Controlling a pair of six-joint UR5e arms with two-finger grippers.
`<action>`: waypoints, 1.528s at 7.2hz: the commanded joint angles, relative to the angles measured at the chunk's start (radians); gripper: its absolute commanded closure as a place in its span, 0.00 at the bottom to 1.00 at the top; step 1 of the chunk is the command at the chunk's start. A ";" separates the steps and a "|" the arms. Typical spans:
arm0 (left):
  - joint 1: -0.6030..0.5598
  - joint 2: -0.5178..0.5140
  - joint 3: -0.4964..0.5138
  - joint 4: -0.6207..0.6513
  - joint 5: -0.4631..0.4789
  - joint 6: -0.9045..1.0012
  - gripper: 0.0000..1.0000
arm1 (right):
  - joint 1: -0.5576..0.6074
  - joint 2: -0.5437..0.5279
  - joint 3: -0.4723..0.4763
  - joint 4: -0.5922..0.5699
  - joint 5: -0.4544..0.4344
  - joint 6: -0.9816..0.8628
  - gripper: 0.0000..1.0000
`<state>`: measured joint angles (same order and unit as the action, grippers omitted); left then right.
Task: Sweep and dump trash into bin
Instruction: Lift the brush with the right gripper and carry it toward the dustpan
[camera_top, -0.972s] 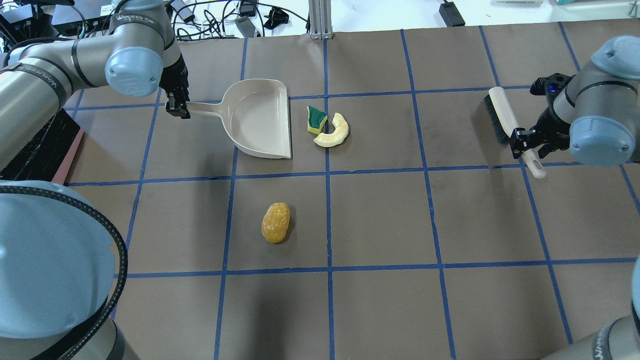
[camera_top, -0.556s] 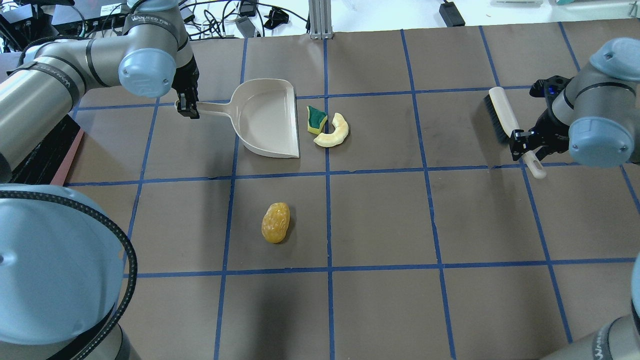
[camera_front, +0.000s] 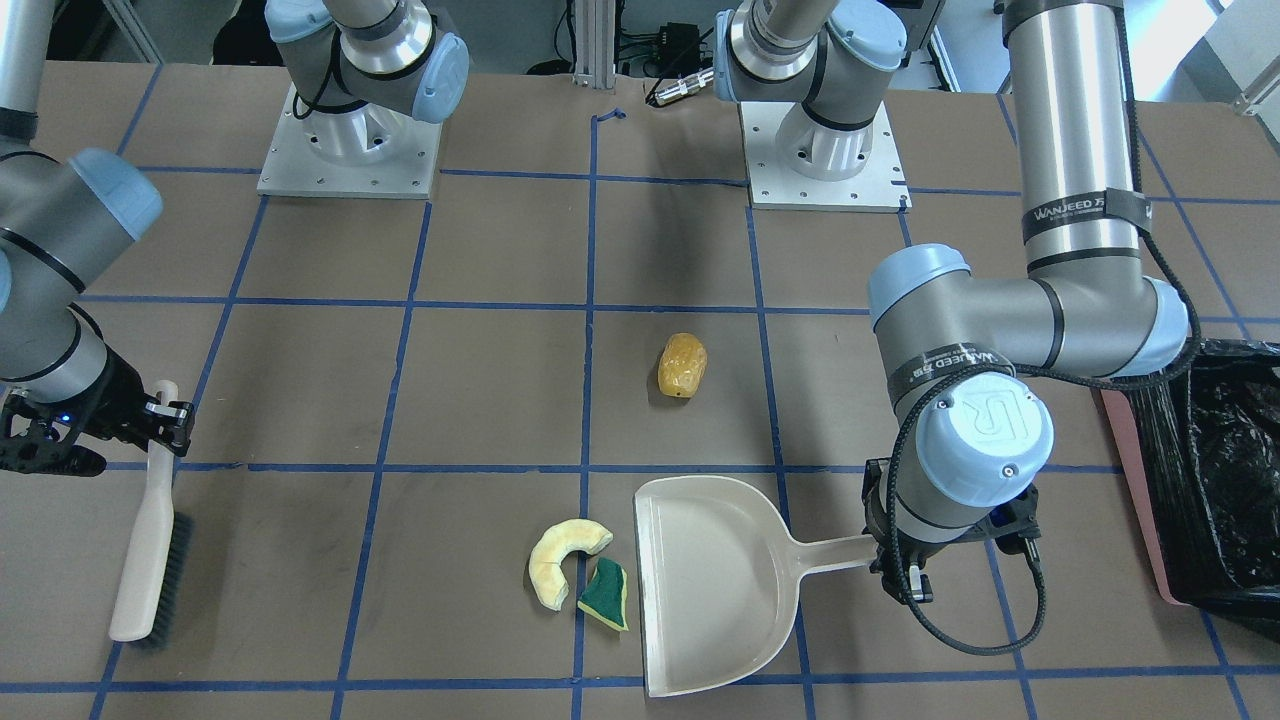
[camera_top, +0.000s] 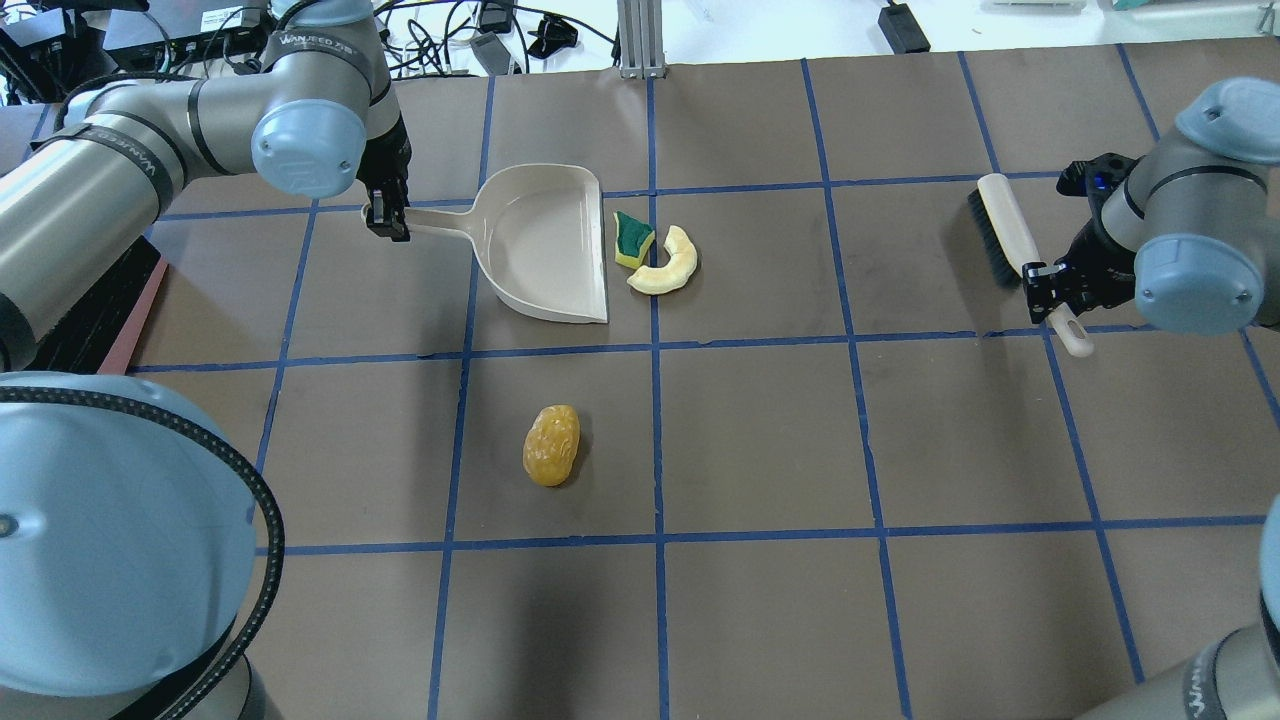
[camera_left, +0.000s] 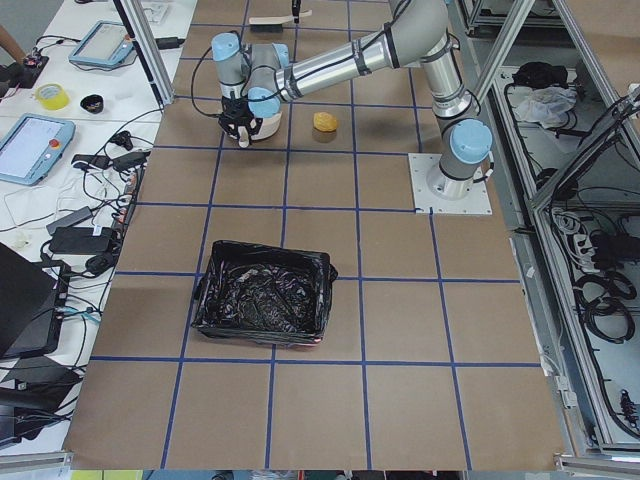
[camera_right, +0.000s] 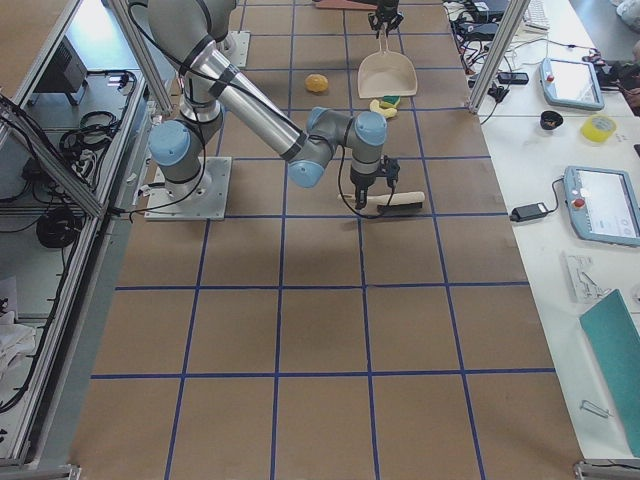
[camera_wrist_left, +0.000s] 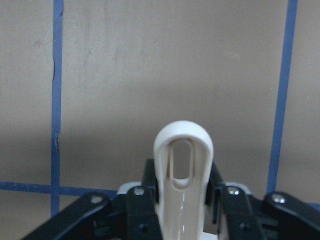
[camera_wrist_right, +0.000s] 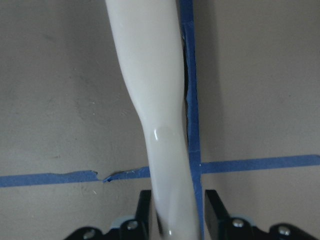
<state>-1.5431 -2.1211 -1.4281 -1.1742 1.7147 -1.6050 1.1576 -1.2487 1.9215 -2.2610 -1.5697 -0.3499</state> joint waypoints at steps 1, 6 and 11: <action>-0.002 0.000 0.000 -0.001 -0.001 0.004 1.00 | 0.001 -0.003 -0.002 -0.011 -0.001 -0.009 1.00; -0.002 0.003 0.000 0.001 -0.001 0.004 1.00 | 0.022 -0.069 -0.037 -0.017 0.002 -0.053 1.00; -0.002 0.006 -0.006 -0.001 -0.003 0.005 1.00 | 0.224 -0.025 -0.117 0.047 0.064 0.126 1.00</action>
<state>-1.5447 -2.1158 -1.4336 -1.1745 1.7139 -1.6002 1.3281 -1.2989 1.8169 -2.2135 -1.5012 -0.2555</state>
